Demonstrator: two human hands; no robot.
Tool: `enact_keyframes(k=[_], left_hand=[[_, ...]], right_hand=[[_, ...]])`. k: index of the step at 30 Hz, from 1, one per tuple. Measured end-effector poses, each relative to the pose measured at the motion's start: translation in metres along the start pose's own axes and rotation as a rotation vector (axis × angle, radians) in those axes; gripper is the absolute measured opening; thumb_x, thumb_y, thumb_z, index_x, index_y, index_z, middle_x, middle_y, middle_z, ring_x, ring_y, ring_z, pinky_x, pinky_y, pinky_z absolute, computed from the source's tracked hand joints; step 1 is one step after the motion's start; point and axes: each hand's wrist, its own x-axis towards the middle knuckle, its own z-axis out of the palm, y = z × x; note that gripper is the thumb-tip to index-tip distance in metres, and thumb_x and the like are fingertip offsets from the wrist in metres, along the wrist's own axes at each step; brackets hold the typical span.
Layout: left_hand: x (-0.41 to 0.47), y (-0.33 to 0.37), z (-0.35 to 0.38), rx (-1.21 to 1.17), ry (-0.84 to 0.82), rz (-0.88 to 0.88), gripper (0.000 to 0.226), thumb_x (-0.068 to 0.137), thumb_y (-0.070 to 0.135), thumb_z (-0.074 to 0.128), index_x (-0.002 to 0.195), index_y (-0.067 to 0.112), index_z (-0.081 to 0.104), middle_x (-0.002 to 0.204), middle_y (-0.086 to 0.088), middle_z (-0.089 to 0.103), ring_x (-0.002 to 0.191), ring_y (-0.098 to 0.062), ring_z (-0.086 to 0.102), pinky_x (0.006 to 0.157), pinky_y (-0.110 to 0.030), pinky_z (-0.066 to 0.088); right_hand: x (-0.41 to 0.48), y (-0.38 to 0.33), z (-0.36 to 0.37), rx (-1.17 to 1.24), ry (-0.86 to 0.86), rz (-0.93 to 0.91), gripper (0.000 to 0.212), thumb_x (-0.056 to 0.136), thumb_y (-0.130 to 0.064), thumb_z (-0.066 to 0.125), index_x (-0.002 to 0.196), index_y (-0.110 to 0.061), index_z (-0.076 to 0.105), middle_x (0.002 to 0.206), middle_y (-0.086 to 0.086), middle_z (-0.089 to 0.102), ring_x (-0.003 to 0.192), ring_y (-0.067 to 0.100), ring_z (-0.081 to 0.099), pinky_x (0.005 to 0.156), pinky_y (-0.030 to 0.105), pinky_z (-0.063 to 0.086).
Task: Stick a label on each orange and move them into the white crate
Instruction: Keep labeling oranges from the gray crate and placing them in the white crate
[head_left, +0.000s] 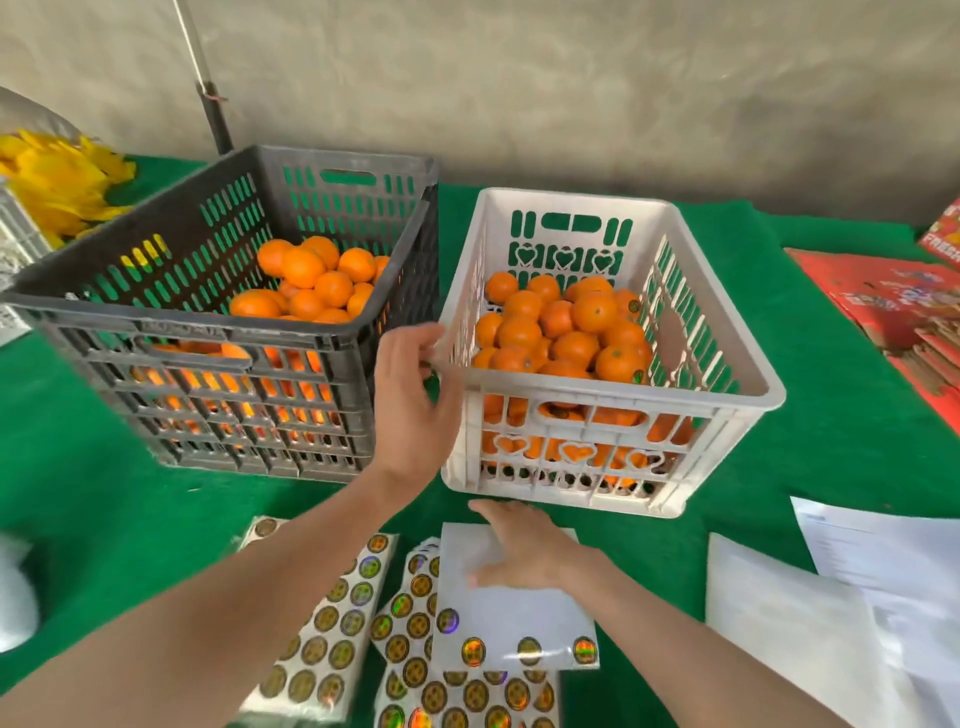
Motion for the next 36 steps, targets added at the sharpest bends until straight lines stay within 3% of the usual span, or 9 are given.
enact_keyframes(k=[2,7,10,19,23,26,30,34,36], left_hand=[[-0.031,-0.014,-0.012,0.053,-0.058,-0.073,0.028,0.086,-0.005,0.054,0.105,0.015,0.056,0.096,0.011,0.05,0.089,-0.006,0.051,0.076,-0.014,0.045],[-0.082,-0.046,-0.023,0.163,-0.612,-0.794,0.024,0.092,0.014,0.056,0.116,0.016,0.062,0.111,-0.001,0.067,0.096,-0.014,0.061,0.084,-0.022,0.047],[-0.1,-0.05,-0.021,0.141,-0.764,-0.877,0.028,0.09,0.022,0.062,0.115,0.011,0.066,0.101,-0.007,0.071,0.087,-0.017,0.066,0.088,-0.033,0.053],[-0.088,-0.033,-0.014,-0.413,-0.639,-1.248,0.009,0.085,0.004,0.062,0.079,0.002,0.068,0.074,-0.012,0.072,0.061,-0.018,0.066,0.058,-0.028,0.053],[-0.085,-0.026,-0.007,-0.314,-0.692,-1.224,0.006,0.083,0.002,0.065,0.08,0.002,0.069,0.077,-0.014,0.07,0.069,-0.022,0.063,0.072,-0.031,0.052],[-0.085,-0.023,-0.005,-0.282,-0.687,-1.259,0.005,0.082,0.003,0.065,0.081,-0.001,0.068,0.074,-0.015,0.062,0.068,-0.023,0.054,0.068,-0.031,0.044],[-0.088,-0.025,-0.005,-0.287,-0.65,-1.323,0.014,0.083,0.005,0.056,0.072,0.002,0.063,0.066,-0.012,0.057,0.058,-0.019,0.048,0.055,-0.023,0.04],[-0.092,-0.033,0.002,-0.185,-0.626,-1.325,0.023,0.079,0.005,0.056,0.057,0.008,0.05,0.054,-0.007,0.043,0.05,-0.018,0.036,0.05,-0.024,0.03],[-0.093,-0.036,0.005,-0.076,-0.648,-1.309,0.022,0.076,0.01,0.058,0.057,0.01,0.047,0.055,-0.007,0.042,0.054,-0.02,0.037,0.055,-0.028,0.029]], right_hand=[[0.006,-0.001,0.007,-0.028,0.028,0.023,0.085,0.08,-0.042,0.068,0.148,-0.02,0.022,0.147,0.006,0.038,0.134,0.024,0.034,0.111,0.037,0.024],[0.006,0.007,0.005,0.112,0.199,0.028,0.056,0.088,-0.024,0.062,0.139,-0.019,0.039,0.141,0.004,0.047,0.126,0.022,0.045,0.103,0.03,0.036],[-0.001,0.011,-0.005,0.255,0.298,0.001,0.048,0.09,-0.02,0.062,0.134,-0.016,0.045,0.137,0.003,0.051,0.122,0.019,0.048,0.101,0.027,0.038],[-0.048,-0.005,-0.034,0.082,0.611,0.019,0.052,0.088,-0.025,0.064,0.135,-0.022,0.042,0.127,0.002,0.055,0.116,0.022,0.05,0.093,0.034,0.04],[-0.06,-0.017,-0.021,-0.144,0.741,-0.07,0.038,0.074,-0.018,0.077,0.109,-0.012,0.066,0.112,0.014,0.058,0.105,0.033,0.053,0.087,0.044,0.043],[-0.059,-0.027,-0.007,0.026,0.63,-0.079,0.015,0.086,-0.022,0.066,0.097,-0.015,0.072,0.1,0.005,0.062,0.098,0.023,0.054,0.08,0.029,0.038],[-0.05,-0.03,0.006,0.054,0.567,-0.025,0.019,0.092,-0.022,0.054,0.094,-0.017,0.073,0.094,0.001,0.063,0.09,0.017,0.055,0.067,0.021,0.028],[-0.049,-0.037,0.02,-0.02,0.627,-0.073,0.02,0.09,-0.014,0.052,0.086,-0.007,0.07,0.089,0.009,0.064,0.079,0.026,0.06,0.067,0.031,0.046],[-0.05,-0.039,0.024,-0.041,0.667,-0.106,0.009,0.08,-0.007,0.064,0.073,-0.004,0.069,0.075,0.01,0.063,0.063,0.028,0.061,0.054,0.032,0.051]])
